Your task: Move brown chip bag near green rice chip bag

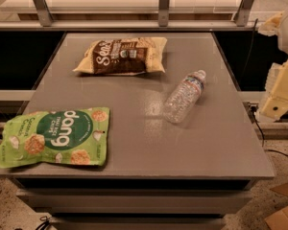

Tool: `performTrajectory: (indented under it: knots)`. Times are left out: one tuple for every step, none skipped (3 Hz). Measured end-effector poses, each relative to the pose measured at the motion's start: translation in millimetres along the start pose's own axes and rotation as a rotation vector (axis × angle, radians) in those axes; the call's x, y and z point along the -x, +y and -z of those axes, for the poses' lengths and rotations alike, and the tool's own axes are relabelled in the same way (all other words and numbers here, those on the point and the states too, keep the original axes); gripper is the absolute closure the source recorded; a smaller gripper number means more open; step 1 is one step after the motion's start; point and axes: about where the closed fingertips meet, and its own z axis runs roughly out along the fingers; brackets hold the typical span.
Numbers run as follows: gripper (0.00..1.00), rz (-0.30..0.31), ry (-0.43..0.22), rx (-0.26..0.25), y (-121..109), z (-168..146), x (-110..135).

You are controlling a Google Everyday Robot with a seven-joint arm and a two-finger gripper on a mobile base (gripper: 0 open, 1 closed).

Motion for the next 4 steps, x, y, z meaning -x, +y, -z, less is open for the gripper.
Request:
performTrajectory:
  knots:
    - [0.00,0.000,0.000,0.000,0.0,0.1,0.0]
    - [0.00,0.036,-0.038,-0.004,1.3,-3.0,11.8]
    - [0.00,0.135,-0.075,0.000,-6.9,-14.9,44.2]
    - [0.00,0.253,-0.107,0.014,-23.1,-32.3,88.6]
